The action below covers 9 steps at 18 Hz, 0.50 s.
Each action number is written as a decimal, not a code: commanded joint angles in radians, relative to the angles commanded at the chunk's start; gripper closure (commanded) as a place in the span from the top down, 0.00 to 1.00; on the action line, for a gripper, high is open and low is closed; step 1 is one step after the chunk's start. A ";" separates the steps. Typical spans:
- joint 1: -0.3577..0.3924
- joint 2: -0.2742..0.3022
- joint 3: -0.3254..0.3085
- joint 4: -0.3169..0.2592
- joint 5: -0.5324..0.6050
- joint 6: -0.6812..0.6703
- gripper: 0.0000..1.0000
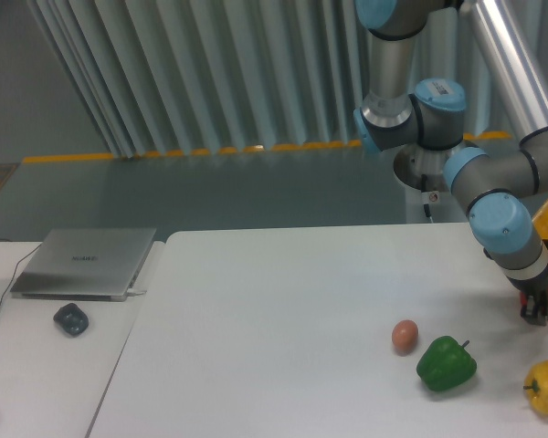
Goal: Place the red peppers in a basket
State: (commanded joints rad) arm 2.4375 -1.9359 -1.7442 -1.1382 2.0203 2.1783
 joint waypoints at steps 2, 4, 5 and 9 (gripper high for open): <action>0.006 0.002 0.000 0.002 0.000 -0.005 0.43; 0.009 0.006 0.011 -0.001 -0.008 -0.023 0.43; 0.009 0.011 0.014 -0.003 -0.012 -0.028 0.43; 0.008 0.067 0.028 -0.009 -0.099 -0.063 0.43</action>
State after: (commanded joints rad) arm 2.4452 -1.8686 -1.7166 -1.1474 1.9209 2.1155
